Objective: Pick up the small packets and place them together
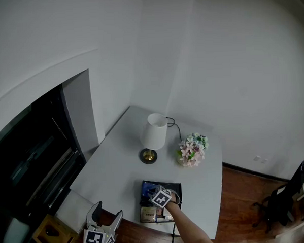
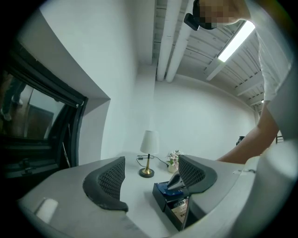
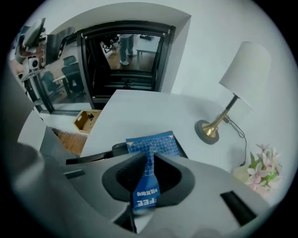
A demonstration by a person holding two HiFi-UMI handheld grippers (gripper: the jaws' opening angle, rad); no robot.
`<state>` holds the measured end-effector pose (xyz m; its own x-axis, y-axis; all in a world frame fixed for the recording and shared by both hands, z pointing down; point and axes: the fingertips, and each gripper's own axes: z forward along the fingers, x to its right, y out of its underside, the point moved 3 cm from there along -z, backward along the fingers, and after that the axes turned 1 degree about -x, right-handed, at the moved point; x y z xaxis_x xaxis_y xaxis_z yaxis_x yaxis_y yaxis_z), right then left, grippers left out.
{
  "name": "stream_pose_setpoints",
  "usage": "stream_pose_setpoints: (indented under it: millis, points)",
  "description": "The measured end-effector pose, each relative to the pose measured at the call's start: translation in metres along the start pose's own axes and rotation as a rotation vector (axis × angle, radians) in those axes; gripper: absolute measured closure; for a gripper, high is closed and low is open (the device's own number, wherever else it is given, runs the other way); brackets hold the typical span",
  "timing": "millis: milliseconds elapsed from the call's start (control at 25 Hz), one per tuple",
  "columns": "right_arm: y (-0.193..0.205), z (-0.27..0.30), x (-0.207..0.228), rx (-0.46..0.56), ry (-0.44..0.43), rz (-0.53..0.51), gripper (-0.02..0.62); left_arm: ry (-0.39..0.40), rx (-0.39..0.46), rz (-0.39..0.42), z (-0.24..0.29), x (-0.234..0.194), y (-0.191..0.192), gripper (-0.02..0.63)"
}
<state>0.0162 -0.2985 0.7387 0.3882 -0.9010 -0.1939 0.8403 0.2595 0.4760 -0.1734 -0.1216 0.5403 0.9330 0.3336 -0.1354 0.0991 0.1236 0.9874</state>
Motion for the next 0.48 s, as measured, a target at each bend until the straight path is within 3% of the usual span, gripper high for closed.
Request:
stream_pose_setpoints:
  millis: [120, 280, 320, 360, 400, 480]
  points:
    - [-0.003, -0.009, 0.007, 0.027, 0.069, -0.012, 0.515, 0.001, 0.002, 0.001, -0.001, -0.001, 0.000, 0.255]
    - [-0.015, -0.042, 0.010, 0.187, 0.149, 0.024, 0.510, 0.021, 0.002, 0.000, 0.004, 0.003, -0.001, 0.255]
    - [-0.018, -0.053, 0.009, 0.245, 0.158, 0.054, 0.435, 0.028, 0.002, 0.001, 0.006, 0.004, -0.001, 0.255]
    - [-0.022, -0.066, 0.008, 0.317, 0.165, 0.094, 0.282, 0.037, 0.002, 0.003, 0.008, 0.006, -0.001, 0.255]
    - [-0.026, -0.082, 0.006, 0.401, 0.173, 0.146, 0.215, 0.046, 0.001, 0.006, 0.010, 0.008, -0.001, 0.255]
    - [-0.030, -0.120, 0.002, 0.582, 0.186, 0.270, 0.215, 0.067, 0.000, 0.014, 0.015, 0.012, -0.002, 0.255]
